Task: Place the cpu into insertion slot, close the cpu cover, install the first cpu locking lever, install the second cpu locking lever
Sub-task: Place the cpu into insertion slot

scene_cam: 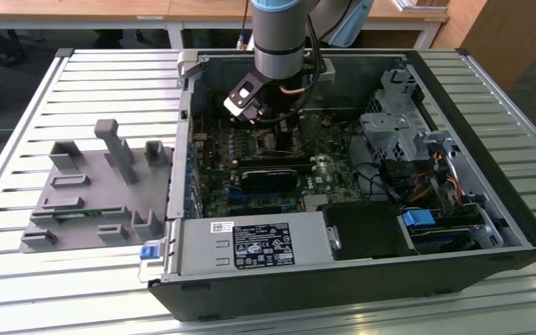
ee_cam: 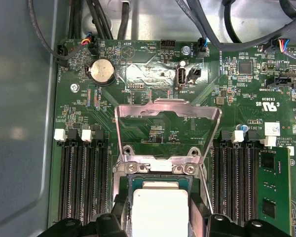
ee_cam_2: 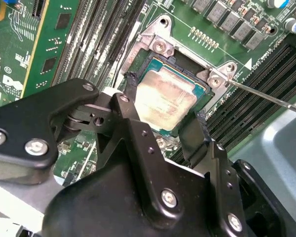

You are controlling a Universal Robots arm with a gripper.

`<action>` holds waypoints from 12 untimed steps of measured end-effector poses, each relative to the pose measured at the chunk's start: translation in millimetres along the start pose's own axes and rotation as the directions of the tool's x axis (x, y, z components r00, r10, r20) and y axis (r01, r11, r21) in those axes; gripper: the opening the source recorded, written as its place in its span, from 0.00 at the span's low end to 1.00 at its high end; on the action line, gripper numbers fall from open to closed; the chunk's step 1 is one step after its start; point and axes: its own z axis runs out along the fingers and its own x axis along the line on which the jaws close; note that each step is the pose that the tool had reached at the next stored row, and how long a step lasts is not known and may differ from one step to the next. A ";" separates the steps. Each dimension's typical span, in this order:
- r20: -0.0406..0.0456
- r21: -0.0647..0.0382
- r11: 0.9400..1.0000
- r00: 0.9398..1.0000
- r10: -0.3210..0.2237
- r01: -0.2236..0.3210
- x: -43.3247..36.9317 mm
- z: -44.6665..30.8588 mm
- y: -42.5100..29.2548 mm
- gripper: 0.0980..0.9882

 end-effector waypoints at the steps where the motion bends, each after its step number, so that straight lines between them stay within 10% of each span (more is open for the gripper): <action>1: 0.000 0.000 1.000 1.000 0.000 0.000 0.0 0.0 0.0 0.58; 12: 0.000 0.000 1.000 1.000 0.000 0.000 0.0 -9.4 0.8 0.58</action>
